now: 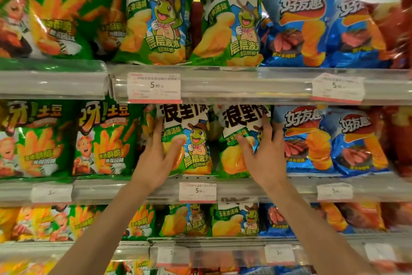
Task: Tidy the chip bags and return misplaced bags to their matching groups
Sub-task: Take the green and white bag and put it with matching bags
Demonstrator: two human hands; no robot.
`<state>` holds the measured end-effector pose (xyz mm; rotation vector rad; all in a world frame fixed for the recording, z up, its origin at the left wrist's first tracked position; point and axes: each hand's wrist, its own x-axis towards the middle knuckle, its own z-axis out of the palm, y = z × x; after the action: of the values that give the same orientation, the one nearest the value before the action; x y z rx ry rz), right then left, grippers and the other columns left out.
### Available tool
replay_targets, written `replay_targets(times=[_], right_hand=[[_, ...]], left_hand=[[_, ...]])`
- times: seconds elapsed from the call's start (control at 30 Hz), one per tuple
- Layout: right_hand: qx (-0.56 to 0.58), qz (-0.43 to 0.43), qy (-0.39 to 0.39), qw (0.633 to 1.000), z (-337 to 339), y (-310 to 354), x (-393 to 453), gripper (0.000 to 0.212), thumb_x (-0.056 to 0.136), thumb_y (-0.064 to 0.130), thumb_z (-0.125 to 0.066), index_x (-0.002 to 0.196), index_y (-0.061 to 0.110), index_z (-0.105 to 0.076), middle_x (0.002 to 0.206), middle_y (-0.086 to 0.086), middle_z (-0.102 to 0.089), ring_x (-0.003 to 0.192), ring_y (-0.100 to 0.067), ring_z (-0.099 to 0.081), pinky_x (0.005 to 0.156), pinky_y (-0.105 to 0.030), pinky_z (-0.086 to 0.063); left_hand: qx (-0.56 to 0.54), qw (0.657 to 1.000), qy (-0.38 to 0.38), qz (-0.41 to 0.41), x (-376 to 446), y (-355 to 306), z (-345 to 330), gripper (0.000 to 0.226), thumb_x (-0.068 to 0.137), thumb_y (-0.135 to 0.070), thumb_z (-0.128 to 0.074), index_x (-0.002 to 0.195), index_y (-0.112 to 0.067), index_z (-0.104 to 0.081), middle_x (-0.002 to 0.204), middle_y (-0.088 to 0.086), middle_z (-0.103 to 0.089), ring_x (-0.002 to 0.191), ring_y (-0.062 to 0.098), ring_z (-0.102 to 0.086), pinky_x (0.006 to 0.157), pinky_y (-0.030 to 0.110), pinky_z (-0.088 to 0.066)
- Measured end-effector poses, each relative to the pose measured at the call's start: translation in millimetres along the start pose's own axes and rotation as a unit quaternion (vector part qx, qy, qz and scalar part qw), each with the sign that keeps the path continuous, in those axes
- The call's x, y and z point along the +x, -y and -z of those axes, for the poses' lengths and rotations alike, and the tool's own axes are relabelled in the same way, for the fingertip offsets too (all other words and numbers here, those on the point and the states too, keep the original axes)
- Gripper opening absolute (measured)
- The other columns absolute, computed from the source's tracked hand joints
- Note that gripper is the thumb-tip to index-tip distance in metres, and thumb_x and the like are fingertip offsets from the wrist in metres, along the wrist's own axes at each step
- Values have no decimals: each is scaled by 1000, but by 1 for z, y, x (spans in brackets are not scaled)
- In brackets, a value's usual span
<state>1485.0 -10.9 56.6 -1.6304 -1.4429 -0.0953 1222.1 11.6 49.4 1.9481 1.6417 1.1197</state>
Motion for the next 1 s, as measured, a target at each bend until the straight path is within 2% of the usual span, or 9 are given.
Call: replay_targets(times=[0.07, 0.17, 0.27, 0.3, 0.4, 0.5, 0.7, 0.83, 1.0], right_hand=[[-28, -4, -20, 999, -7, 1, -5, 82, 96, 59, -54, 159, 15, -26, 160, -23, -27, 147, -44, -29, 106, -60, -44], [-70, 1, -28, 997, -12, 1, -5, 81, 98, 62, -47, 159, 12, -27, 162, -23, -25, 148, -43, -30, 111, -60, -39], [-104, 33, -46, 993, -13, 2, -4, 80, 99, 61, -41, 159, 9, -27, 166, -20, -24, 151, -38, -27, 117, -57, -33], [-120, 57, -50, 990, -15, 4, -4, 77, 101, 58, -40, 159, 8, -28, 166, -19, -24, 153, -36, -25, 120, -55, -29], [-163, 111, -30, 980, -20, 8, -5, 71, 105, 55, -32, 159, 9, -29, 168, -15, -24, 156, -32, -20, 125, -51, -20], [-177, 106, -14, 978, -23, 8, -4, 73, 104, 58, -26, 157, 9, -34, 167, -16, -24, 156, -33, -19, 125, -54, -19], [-194, 88, 5, 977, -25, 9, 0, 79, 102, 66, -20, 161, 13, -26, 170, -15, -16, 158, -30, -11, 126, -55, -16], [-204, 85, -1, 975, -27, 12, -4, 84, 101, 69, -23, 162, 11, -20, 170, -16, -11, 158, -31, -7, 126, -55, -15], [-191, 74, 3, 979, -29, 12, -4, 83, 101, 68, -24, 162, 13, -19, 170, -14, -12, 158, -30, -12, 125, -54, -21]], left_hand=[[35, 999, -27, -4, -1, 1, -3, 86, 91, -79, -35, 159, -44, 5, 165, 15, -30, 132, 38, -56, 109, 57, -45], [49, 990, -123, -47, -6, -1, -5, 81, 96, -61, -49, 163, -30, -14, 160, 19, -28, 146, 39, -35, 114, 51, -37], [114, 956, -222, -157, -8, -4, -10, 67, 101, -46, -55, 155, -12, -37, 153, 22, -37, 143, 39, -34, 115, 54, -36], [144, 944, -232, -186, -6, -6, -12, 64, 100, -45, -54, 152, -11, -42, 153, 21, -39, 143, 39, -35, 115, 57, -35], [205, 940, -195, -192, 4, -13, -22, 62, 101, -51, -43, 152, -16, -45, 162, 15, -35, 153, 36, -26, 123, 56, -21], [252, 936, -159, -186, 10, -9, -29, 67, 104, -56, -28, 159, -18, -34, 170, 13, -21, 158, 30, -10, 127, 53, -10], [279, 934, -142, -170, 15, -1, -35, 70, 105, -57, -23, 163, -19, -17, 172, 13, -4, 159, 29, 3, 126, 57, -10], [280, 933, -149, -169, 13, 0, -36, 71, 104, -57, -22, 163, -18, -19, 171, 15, -5, 159, 31, 1, 125, 59, -13], [265, 937, -156, -166, 13, 1, -37, 71, 104, -58, -22, 162, -18, -24, 171, 14, -10, 159, 29, -2, 126, 58, -12]])
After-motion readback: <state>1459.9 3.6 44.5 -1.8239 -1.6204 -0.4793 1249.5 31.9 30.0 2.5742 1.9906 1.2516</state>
